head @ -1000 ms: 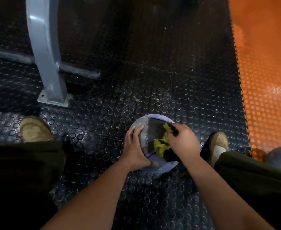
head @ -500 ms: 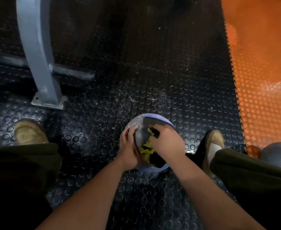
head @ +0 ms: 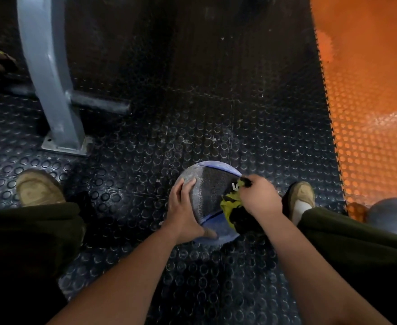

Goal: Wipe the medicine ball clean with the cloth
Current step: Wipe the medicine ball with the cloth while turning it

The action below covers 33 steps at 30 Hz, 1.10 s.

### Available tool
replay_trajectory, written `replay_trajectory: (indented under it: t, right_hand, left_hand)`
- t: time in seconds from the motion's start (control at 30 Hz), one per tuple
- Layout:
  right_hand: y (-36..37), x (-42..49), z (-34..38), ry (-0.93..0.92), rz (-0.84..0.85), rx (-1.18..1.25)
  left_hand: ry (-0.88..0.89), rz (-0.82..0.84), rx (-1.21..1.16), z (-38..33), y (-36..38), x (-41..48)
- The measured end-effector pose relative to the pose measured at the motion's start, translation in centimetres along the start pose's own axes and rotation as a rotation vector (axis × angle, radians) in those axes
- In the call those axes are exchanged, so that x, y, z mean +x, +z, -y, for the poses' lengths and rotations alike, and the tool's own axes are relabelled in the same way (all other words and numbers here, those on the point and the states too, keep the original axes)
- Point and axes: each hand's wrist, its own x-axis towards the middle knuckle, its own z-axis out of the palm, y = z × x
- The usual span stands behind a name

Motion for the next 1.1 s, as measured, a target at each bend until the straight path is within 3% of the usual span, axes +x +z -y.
replay_trajectory:
  t: [0.17,0.4,0.63,0.9,1.1]
  right_hand:
    - [0.7,-0.9,2.1,-0.189,0.029,-0.119]
    - [-0.8,0.0,0.3,-0.026,0.015,-0.087]
    - [0.8,-1.4,2.6,-0.240,0.069,-0.145]
    - [-0.8,0.3,1.2,0.005,0.183,-0.169]
    - [-2.2,1.2,-0.7,0.136,0.320,-0.084]
  left_hand:
    - [0.028,-0.039,-0.020,0.3,0.2,-0.4]
    - [0.014,-0.008,-0.029,-0.2,0.0,-0.5]
    - [0.052,-0.075,-0.064,0.3,0.0,-0.5]
    - [-0.002,0.010,-0.068,-0.8,-0.1,-0.3]
    - [0.044,-0.373,-0.194,-0.7,-0.1,0.9]
